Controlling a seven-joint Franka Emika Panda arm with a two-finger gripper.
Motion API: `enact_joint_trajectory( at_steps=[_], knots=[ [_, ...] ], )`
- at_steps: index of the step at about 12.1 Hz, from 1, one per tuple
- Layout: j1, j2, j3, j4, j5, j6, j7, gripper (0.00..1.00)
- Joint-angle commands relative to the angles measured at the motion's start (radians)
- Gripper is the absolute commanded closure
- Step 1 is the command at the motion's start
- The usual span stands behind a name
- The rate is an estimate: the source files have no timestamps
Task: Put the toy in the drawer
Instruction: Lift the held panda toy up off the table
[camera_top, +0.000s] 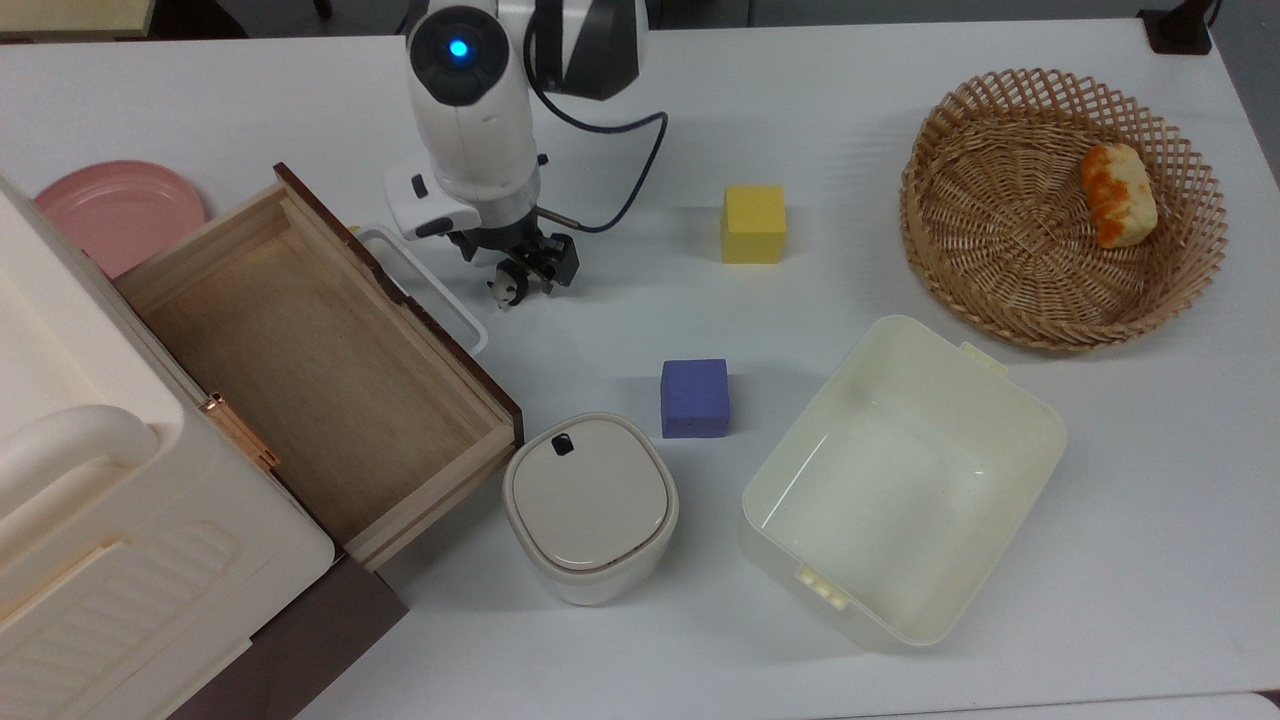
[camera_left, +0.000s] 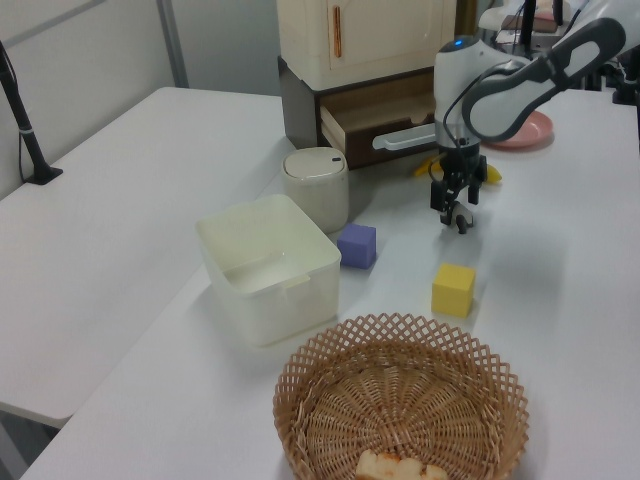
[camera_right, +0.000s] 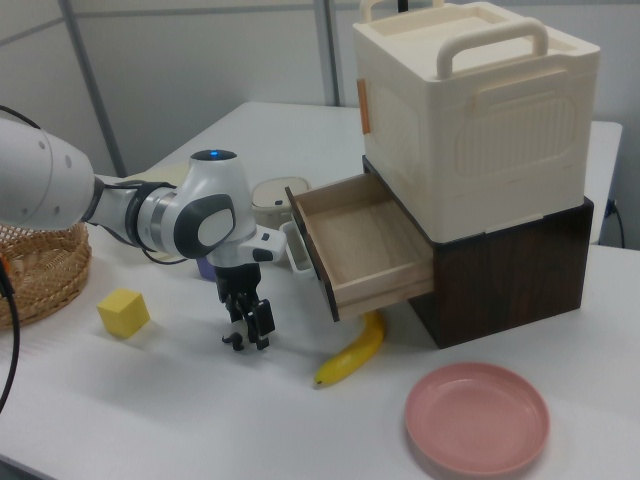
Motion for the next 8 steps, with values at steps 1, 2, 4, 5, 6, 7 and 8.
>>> enact_joint_trajectory(
  at_steps=[1,2,4,5,6,7,8],
  knots=[
    [0.018,0.016,0.007,-0.007,-0.053,0.034,0.063,0.24],
    [0.018,0.016,0.008,-0.007,-0.055,0.034,0.063,0.32],
    [0.018,0.009,0.008,-0.005,-0.055,0.033,0.063,0.53],
    [0.018,0.005,0.008,-0.005,-0.055,0.033,0.063,0.63],
    [0.016,0.004,0.008,-0.004,-0.055,0.031,0.061,0.69],
    [0.015,0.002,0.007,0.011,-0.053,0.020,0.057,0.69],
    [0.012,-0.011,0.007,0.013,-0.053,0.017,0.052,0.69]
  ],
)
